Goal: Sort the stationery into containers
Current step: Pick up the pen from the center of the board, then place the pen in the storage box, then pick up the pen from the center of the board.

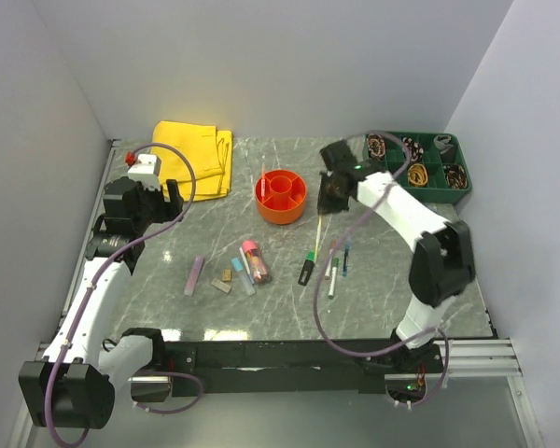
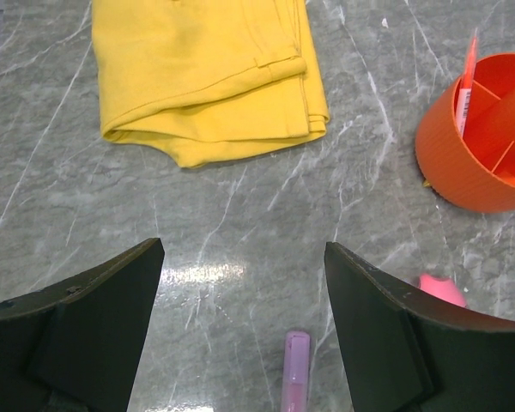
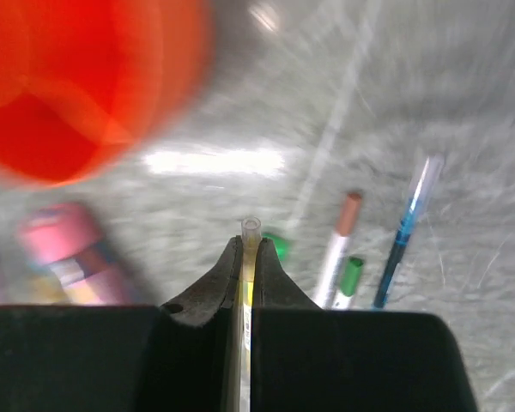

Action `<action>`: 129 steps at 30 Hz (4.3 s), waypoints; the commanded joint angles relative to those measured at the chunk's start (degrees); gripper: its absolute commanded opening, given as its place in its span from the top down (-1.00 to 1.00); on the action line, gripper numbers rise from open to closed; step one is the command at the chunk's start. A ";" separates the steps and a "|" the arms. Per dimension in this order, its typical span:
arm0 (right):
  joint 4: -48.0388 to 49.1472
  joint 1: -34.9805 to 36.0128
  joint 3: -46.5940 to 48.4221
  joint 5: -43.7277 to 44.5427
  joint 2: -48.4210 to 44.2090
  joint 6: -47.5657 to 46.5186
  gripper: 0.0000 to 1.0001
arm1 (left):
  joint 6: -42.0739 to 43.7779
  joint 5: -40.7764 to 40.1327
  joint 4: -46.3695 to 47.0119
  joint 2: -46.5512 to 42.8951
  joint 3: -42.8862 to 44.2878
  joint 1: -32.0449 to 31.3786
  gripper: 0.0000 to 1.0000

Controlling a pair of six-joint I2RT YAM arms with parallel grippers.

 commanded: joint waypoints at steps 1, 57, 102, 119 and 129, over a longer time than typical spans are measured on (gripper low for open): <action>3.34 0.93 6.62 -3.58 -10.21 -5.48 1.00 | -0.23 2.16 3.80 0.40 2.07 0.33 -0.63; 59.87 12.36 1.27 1.93 8.59 -30.81 0.87 | 1.80 2.25 -3.05 1.28 3.65 4.02 -0.64; 35.78 12.27 -12.09 0.34 -28.58 -29.49 -0.74 | 3.56 -4.08 -29.15 25.86 10.68 -7.76 -0.59; 35.44 8.06 -16.84 1.05 -35.79 -29.14 -0.69 | 1.27 -4.08 -27.75 33.53 10.32 -12.51 -0.29; 35.08 7.09 -18.15 0.52 -37.20 -28.97 -0.68 | 0.04 -7.15 -26.52 38.71 11.74 -12.77 -0.16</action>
